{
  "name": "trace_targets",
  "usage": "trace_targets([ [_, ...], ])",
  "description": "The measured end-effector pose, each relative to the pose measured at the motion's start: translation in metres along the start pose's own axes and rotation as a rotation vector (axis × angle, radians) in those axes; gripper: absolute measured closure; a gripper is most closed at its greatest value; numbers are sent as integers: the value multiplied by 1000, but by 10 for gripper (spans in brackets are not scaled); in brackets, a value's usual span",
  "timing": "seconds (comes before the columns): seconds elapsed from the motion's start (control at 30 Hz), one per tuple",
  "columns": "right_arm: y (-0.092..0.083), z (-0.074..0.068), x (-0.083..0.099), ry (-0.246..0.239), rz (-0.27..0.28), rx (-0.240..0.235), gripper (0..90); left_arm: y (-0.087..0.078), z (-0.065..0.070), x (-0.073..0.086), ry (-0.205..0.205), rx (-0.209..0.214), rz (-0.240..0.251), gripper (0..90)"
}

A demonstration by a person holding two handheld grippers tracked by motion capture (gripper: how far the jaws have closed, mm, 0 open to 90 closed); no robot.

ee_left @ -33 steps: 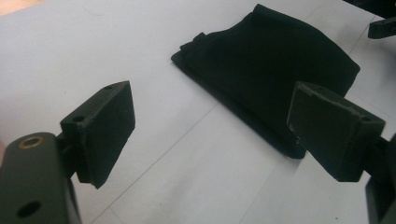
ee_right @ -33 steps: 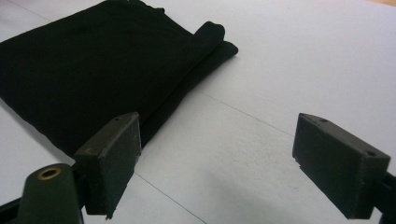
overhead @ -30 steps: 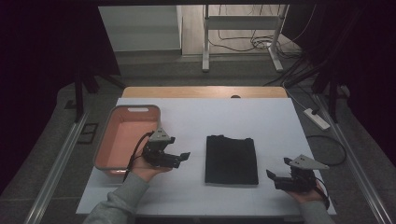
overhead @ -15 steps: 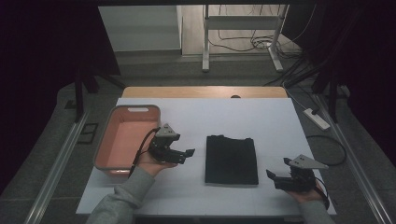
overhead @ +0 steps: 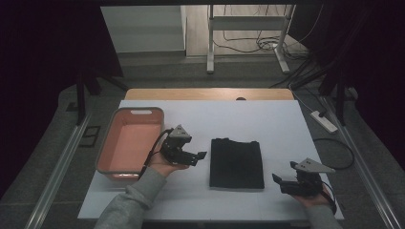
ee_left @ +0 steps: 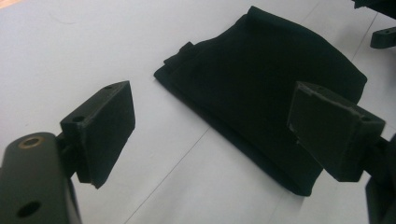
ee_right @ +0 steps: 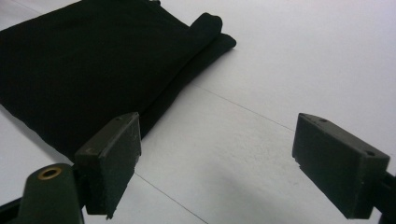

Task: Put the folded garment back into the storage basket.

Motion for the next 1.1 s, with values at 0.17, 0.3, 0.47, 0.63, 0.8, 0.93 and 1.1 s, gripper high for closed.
trace_targets([
  [0.17,0,1,0,1,-1,0,162,7,-3,-1,-5,-2,-17,151],
  [0.3,0,0,0,1,-2,-1,162,13,-5,-2,-10,2,-28,151],
  [0.47,1,0,0,-5,-4,-2,162,19,-7,-2,-11,-2,-42,152],
  [0.63,1,0,0,-2,-5,-2,162,26,-9,-3,-12,1,-58,152],
  [0.8,1,0,1,-2,-5,-2,162,32,-8,-6,-8,5,-68,151],
  [0.93,1,0,1,0,-6,-2,162,35,-8,-8,-7,7,-72,151],
  [1.1,1,0,1,-1,-6,-3,162,39,-8,-10,-8,11,-79,151],
])
Point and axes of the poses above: each handheld gripper's, and its own axes: y roughly forward along the jaws, x roughly out of its underside, z roughly to its right, the point moved 2 cm from there along y, roughly forward along the jaws, and after that the axes turned 13 degrees about x, right-handed, at the moved point
